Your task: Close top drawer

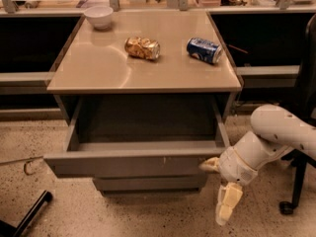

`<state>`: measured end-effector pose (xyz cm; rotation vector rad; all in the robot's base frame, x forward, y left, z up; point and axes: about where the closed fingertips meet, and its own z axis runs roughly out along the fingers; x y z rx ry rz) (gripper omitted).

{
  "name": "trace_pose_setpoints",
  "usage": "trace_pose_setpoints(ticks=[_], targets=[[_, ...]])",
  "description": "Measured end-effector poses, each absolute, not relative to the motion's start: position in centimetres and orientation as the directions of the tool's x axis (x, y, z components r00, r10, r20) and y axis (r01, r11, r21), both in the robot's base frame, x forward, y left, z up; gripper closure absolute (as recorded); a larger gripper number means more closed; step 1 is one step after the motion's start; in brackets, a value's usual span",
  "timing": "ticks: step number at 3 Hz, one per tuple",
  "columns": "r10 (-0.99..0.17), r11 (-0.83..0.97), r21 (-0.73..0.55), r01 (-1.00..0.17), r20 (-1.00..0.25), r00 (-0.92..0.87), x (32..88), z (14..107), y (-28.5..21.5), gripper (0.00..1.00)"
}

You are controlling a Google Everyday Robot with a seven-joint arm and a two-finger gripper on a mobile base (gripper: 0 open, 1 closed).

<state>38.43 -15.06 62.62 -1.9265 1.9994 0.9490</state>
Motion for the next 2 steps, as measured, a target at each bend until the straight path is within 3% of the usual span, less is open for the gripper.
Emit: trace_pose_setpoints(ticks=[1,2], targets=[[-0.876,-0.067,0.200,-0.977,-0.481,-0.038,42.15,63.37,-14.05,0.00],[-0.876,-0.067,0.200,-0.977,-0.481,-0.038,42.16,63.37,-14.05,0.00]])
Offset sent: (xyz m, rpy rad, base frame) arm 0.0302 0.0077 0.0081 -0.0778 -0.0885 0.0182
